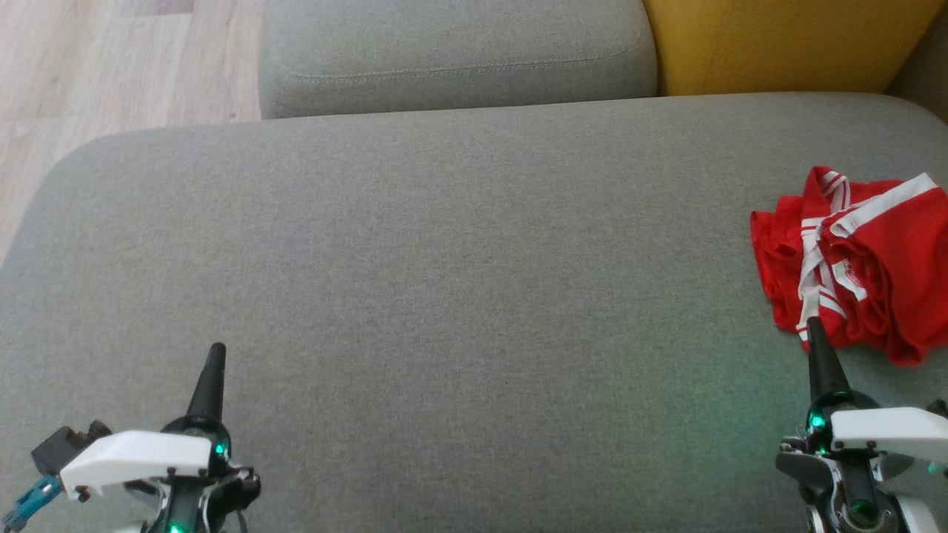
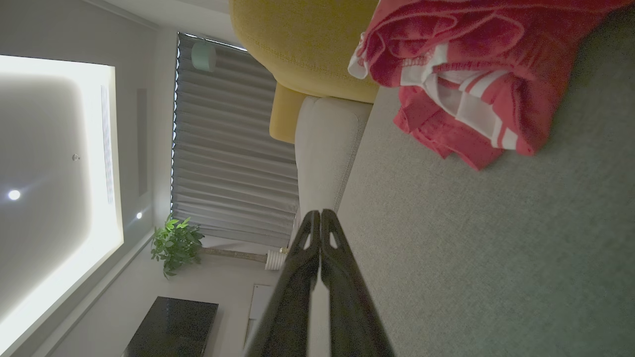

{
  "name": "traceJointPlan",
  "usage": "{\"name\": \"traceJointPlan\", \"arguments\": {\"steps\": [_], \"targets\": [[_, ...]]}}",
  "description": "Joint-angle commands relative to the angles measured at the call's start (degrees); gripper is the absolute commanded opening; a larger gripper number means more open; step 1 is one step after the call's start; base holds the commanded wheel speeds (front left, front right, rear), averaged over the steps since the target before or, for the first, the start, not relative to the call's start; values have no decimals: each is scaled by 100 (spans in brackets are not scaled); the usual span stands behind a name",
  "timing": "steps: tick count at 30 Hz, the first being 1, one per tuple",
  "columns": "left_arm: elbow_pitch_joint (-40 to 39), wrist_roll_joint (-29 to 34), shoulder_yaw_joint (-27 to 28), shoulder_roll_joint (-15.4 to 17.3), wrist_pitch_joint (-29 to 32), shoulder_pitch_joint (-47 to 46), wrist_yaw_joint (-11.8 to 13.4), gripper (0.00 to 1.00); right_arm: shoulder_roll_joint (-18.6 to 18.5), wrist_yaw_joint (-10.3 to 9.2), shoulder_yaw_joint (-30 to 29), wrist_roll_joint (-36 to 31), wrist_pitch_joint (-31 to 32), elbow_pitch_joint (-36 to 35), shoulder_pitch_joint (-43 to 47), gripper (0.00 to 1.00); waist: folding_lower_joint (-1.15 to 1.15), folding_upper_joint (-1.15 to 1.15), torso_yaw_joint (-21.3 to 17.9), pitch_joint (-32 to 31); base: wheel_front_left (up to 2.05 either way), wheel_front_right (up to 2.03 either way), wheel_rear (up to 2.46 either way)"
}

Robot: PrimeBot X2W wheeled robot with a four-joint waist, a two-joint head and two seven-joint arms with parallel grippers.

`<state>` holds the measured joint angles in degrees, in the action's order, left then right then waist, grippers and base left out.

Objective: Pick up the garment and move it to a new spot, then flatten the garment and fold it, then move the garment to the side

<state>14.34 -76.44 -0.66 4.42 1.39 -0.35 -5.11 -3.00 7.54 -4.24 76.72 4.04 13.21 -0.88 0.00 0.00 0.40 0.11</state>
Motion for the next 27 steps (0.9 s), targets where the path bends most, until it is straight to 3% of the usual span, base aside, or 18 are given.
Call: {"name": "traceJointPlan", "arguments": {"steps": [1,27], "targets": [[-160,-198,244,25,48,-355,-53,0,-114,-4,63,214,22,-142,-322,0,0,0,-3,0,0,0,0],[-34,-1677,593,-63,409,-573,-237,0,-104,-5,-68,1678,116,72,-516,0,0,0,-40,7,0,0,0]]}}
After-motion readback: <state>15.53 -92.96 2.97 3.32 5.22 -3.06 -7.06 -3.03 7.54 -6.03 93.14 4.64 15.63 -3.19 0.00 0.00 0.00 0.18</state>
